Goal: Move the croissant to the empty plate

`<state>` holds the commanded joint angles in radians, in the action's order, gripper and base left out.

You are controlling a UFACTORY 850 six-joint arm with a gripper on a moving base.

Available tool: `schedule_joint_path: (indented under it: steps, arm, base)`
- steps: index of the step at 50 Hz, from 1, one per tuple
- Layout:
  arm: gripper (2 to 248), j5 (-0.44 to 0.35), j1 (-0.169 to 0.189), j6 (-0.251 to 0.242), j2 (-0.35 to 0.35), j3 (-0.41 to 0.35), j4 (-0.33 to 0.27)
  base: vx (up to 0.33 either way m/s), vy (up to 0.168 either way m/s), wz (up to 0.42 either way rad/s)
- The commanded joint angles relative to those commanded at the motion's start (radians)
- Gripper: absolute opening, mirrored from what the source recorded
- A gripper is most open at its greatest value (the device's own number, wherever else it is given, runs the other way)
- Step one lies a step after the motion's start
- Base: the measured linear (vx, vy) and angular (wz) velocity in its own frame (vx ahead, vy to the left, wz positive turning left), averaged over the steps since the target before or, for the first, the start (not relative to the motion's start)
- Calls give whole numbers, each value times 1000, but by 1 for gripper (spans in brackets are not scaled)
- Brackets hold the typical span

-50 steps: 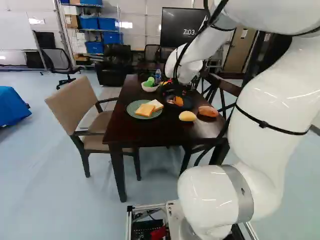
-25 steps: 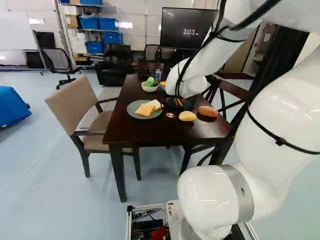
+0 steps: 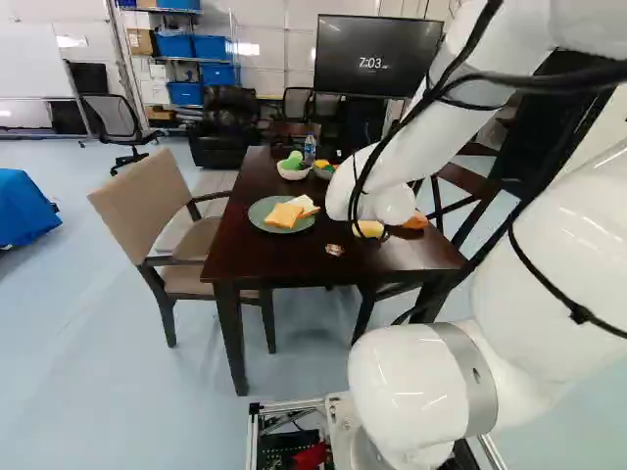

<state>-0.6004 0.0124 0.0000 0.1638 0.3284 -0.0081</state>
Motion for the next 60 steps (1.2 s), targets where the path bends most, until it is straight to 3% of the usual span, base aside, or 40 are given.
schedule_joint_path:
  steps: [30,60]
  arm:
    - [247,-185,-8,0,78,-163,6]
    - [247,-267,-12,0,113,-237,8]
  base:
    - [0,0,0]
    - [0,0,0]
